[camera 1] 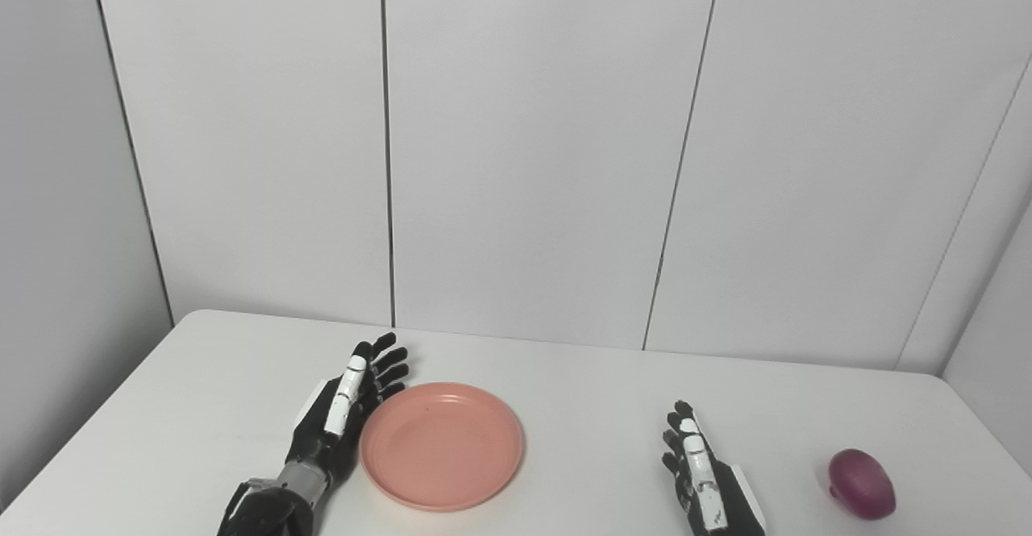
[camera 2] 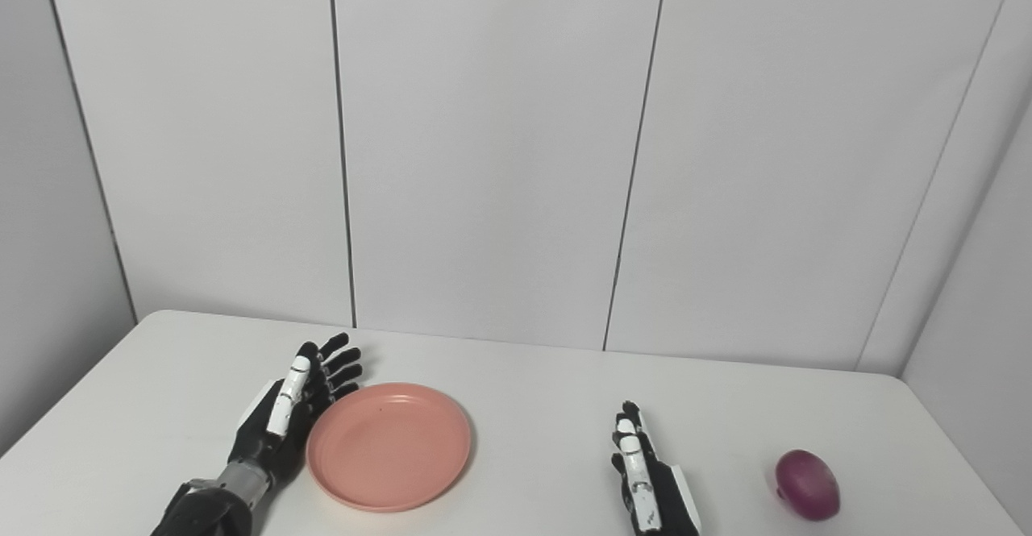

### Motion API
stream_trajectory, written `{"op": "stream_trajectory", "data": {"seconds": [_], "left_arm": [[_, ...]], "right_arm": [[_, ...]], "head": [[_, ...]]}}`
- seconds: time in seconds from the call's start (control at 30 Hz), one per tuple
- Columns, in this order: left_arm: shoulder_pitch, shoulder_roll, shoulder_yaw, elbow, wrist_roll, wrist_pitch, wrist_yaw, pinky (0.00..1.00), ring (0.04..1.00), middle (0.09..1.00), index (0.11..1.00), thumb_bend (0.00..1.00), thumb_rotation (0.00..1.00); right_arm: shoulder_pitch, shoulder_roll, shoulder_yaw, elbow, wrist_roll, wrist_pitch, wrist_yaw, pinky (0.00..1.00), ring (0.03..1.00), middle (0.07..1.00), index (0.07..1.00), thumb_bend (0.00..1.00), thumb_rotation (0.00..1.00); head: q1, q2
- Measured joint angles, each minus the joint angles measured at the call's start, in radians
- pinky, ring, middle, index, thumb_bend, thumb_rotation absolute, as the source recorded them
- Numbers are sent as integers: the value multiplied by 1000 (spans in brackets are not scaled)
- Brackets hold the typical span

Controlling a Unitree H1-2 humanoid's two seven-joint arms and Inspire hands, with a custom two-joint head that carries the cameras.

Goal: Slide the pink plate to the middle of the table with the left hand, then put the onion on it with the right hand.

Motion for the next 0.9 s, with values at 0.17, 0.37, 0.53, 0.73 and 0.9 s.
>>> {"op": "stream_trajectory", "data": {"seconds": [0.17, 0.37, 0.53, 0.73, 0.9], "left_arm": [[27, -19, -31, -58, 9, 50, 3, 901, 912, 911, 903, 604, 1000], [45, -52, -37, -96, 9, 62, 17, 886, 892, 889, 880, 603, 1000], [51, -68, -74, -113, 31, 76, 17, 925, 918, 918, 915, 617, 1000], [64, -85, -87, -140, 33, 94, 17, 936, 922, 923, 918, 611, 1000], [64, -101, -87, -143, 33, 97, 20, 945, 915, 916, 910, 615, 1000]], "right_arm": [[-6, 6, 2, 13, -10, -8, -7, 1000, 1000, 1000, 1000, 579, 979], [-9, 11, 1, 13, -8, -9, -9, 1000, 1000, 1000, 1000, 582, 964], [-12, 12, 1, 13, -6, -9, -8, 1000, 1000, 1000, 1000, 576, 968], [-13, 13, 4, 13, -10, -9, -9, 1000, 1000, 1000, 1000, 578, 976], [-13, 19, 5, 13, -14, -9, -15, 1000, 1000, 1000, 1000, 583, 961]], "head": [[-3, 3], [-12, 3], [-12, 3], [-29, 2], [-51, 2]]}}
